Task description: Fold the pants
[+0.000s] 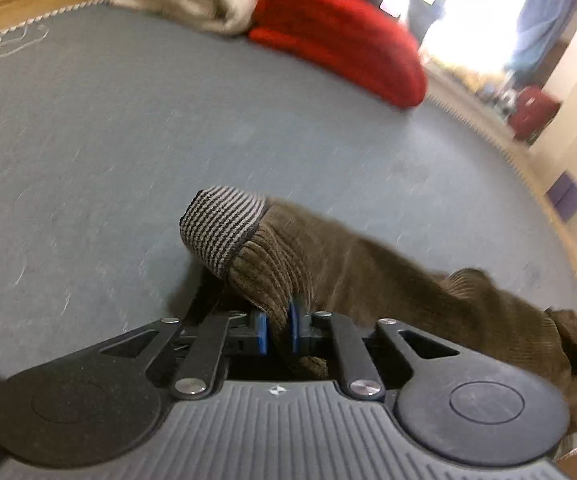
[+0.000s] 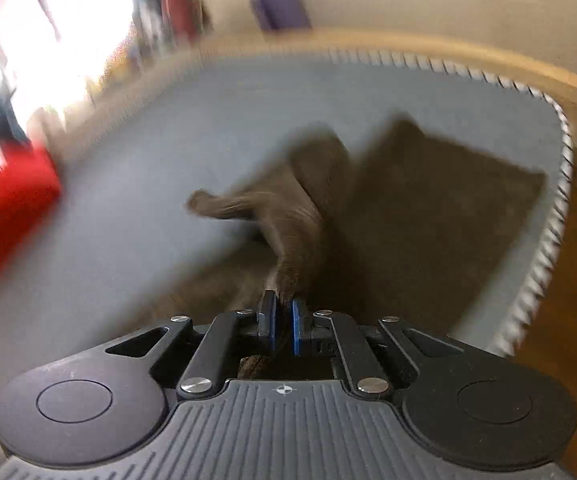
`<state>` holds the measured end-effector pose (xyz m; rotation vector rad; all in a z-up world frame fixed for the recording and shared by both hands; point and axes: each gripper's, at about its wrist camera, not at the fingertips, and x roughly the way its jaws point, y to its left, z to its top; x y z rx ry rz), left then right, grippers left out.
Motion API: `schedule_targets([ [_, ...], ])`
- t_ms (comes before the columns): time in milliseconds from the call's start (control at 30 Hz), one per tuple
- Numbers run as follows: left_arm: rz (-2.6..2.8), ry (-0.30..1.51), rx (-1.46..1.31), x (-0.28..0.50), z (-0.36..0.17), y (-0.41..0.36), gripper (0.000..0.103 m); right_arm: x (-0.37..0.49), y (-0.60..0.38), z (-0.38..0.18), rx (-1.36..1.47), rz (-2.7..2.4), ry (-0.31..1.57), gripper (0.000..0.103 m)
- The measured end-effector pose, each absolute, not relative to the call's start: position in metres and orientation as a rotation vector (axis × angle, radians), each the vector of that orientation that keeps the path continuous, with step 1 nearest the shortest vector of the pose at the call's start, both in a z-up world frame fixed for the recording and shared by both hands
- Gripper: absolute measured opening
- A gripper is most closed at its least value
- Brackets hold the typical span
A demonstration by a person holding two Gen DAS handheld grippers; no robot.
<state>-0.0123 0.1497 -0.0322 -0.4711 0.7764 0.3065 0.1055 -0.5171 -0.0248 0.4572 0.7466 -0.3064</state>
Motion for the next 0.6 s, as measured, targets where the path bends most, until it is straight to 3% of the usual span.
schedule_targets([
  [67,0.372,0.776,-0.423,-0.016,-0.028,0.141,0.030,0.098,-0.529,-0.047,0.476,-0.314,0.849,0.008],
  [133,0.425,0.745,-0.345,-0.019,-0.020,0.128,0.034,0.089,-0.544,-0.047,0.509,-0.329,0.831,0.021],
  [167,0.438,0.723,-0.312,-0.021,-0.016,0.122,0.036,0.085,-0.550,-0.041,0.524,-0.333,0.796,0.021],
  [300,0.465,0.612,-0.132,-0.028,-0.003,0.093,0.039,0.096,-0.555,-0.007,0.416,-0.277,0.670,0.022],
  [433,0.415,0.511,0.013,-0.033,0.003,0.067,0.040,0.129,-0.542,0.000,0.179,-0.137,0.630,0.041],
  [600,0.180,0.664,-0.031,-0.013,-0.025,0.052,0.042,0.184,-0.508,-0.022,-0.054,-0.079,0.671,0.042],
])
